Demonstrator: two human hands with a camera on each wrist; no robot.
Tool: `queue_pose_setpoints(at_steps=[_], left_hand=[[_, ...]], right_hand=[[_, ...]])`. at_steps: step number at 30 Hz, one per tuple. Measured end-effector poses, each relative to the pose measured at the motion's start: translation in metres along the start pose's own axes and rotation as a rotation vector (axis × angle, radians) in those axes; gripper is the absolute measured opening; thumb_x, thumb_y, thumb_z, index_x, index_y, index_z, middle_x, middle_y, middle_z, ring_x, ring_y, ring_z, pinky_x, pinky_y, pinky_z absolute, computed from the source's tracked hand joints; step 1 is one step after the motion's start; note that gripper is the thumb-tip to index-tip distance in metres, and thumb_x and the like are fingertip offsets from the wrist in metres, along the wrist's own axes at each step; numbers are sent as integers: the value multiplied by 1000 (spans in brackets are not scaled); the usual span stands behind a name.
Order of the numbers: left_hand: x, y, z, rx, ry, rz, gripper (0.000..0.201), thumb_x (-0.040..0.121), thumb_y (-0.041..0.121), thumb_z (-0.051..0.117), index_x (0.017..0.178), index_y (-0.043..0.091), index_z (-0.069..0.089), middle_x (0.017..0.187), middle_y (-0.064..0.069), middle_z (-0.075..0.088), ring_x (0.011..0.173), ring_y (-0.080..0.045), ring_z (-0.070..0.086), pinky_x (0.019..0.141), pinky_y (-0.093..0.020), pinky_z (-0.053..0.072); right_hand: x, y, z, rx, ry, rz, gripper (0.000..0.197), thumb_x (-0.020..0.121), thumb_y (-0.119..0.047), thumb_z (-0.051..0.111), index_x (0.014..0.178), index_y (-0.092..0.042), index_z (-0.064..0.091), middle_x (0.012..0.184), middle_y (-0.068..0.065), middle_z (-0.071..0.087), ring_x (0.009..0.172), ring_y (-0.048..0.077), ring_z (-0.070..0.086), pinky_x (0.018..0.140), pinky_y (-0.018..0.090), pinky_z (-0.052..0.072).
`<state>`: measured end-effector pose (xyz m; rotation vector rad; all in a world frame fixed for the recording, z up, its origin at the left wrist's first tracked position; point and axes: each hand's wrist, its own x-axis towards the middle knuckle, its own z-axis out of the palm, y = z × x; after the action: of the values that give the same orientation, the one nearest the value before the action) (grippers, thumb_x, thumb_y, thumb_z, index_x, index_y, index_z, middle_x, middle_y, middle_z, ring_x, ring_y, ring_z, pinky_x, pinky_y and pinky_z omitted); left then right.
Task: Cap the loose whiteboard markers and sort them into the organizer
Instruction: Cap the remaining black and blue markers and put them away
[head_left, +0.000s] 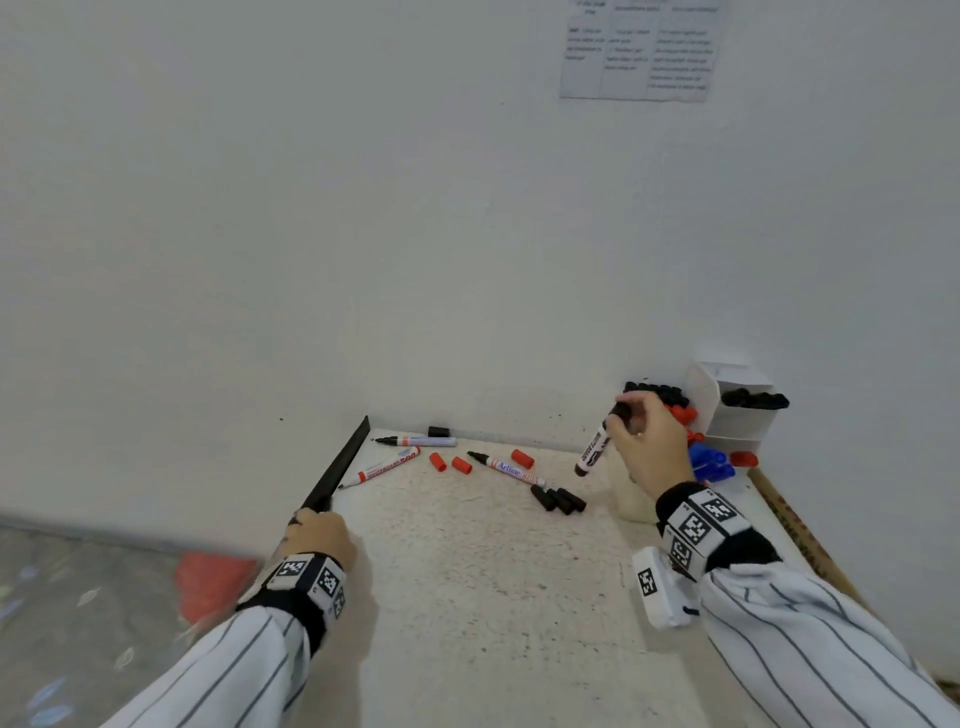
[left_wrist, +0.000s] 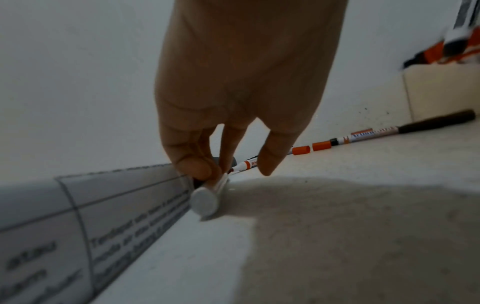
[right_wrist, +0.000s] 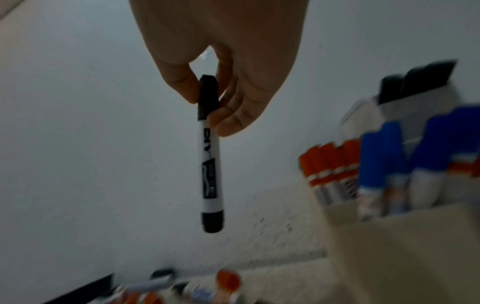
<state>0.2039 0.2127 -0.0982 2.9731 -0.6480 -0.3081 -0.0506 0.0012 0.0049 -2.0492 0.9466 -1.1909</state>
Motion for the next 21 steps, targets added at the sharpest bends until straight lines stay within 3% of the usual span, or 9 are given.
queue_pose_setpoints(at_steps=[4,8,12,14,18,21], left_hand=[[9,3,4,-8,13,-13,38,96,14,36,132,5,41,132,-12,49,123,-25,49,102,-33,40],[10,7,3,-43,37,-12,35,99,15,31,129,2,44,131,-11,51,122,-22,51,99,-28,42],[7,21,-2,-244,-6,-34,38,100,25,32,123,-1,47,128,-17,53,117,-29,52,97,-34,39],[7,34,-4,-316,-47,2,43,97,31,38,125,-1,44,127,-20,52,116,-32,52,96,-37,40],[4,66,-3,-416,-85,133,35,91,30,48,114,3,47,105,-17,61,96,-31,60,82,-36,46],[-4,84,-3,-507,-124,154,33,90,26,51,115,6,46,100,-16,63,90,-30,62,83,-37,51]], right_hand=[[21,12,-63,-31,208,-13,23,90,-8,54,113,-6,54,99,3,56,82,14,55,67,10,40],[30,28,-116,-99,393,-35,26,90,-6,52,115,-1,52,106,13,57,88,17,53,78,26,44],[35,45,-140,-129,406,-14,27,90,-7,53,116,1,50,114,19,56,96,24,57,79,26,45],[35,49,-142,-138,392,-11,27,90,-6,53,116,2,50,114,20,56,95,21,55,79,25,44],[37,55,-137,-119,399,-32,26,91,-5,51,116,2,48,115,19,54,95,18,53,81,26,45],[40,58,-135,-128,437,-82,26,91,-4,49,116,2,47,114,20,54,94,19,53,82,29,45]])
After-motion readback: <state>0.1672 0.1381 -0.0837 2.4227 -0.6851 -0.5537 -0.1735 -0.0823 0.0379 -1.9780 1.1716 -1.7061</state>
